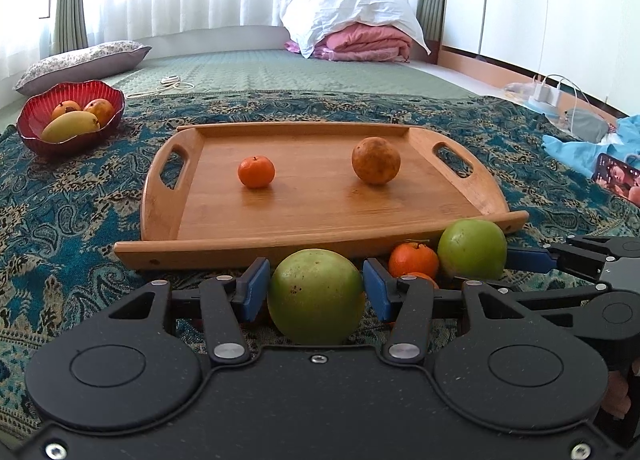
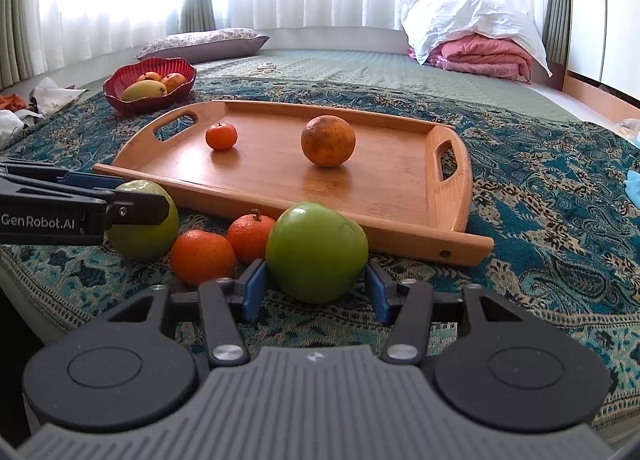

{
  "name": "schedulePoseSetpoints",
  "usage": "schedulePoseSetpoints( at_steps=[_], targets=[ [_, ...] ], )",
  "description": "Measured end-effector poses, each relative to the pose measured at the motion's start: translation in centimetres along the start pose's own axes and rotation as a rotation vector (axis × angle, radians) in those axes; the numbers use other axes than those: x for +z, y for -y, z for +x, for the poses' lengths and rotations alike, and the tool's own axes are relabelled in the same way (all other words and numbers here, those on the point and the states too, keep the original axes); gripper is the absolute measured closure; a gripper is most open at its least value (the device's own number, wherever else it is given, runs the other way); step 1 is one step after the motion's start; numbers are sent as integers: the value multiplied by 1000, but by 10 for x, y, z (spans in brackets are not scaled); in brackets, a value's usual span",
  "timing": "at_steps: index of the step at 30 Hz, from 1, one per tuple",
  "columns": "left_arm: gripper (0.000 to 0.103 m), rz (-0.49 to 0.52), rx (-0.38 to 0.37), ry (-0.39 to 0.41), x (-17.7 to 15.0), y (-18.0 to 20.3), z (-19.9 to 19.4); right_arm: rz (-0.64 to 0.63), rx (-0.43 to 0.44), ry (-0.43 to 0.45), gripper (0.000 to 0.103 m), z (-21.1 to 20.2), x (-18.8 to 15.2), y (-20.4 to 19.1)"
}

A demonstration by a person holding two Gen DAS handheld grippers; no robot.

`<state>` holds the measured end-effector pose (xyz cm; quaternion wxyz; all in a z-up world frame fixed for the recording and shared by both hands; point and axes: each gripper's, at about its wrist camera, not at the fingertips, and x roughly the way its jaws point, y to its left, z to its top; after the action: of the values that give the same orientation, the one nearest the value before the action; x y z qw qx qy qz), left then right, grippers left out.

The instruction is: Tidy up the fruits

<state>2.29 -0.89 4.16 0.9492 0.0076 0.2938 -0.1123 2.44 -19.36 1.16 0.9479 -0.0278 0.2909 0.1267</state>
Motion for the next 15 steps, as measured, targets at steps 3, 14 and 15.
schedulePoseSetpoints(
  at_steps=[3, 14, 15],
  targets=[
    [54, -10, -7, 2, -1, -2, 1, 5, 9, -22, 46, 4, 0, 2],
    [52, 49, -9, 17, -14, 1, -8, 18, 17, -34, 43, 17, -1, 0],
    [51, 47, -7, 13, -14, 1, -7, 19, 18, -32, 43, 17, -1, 1]
  ],
)
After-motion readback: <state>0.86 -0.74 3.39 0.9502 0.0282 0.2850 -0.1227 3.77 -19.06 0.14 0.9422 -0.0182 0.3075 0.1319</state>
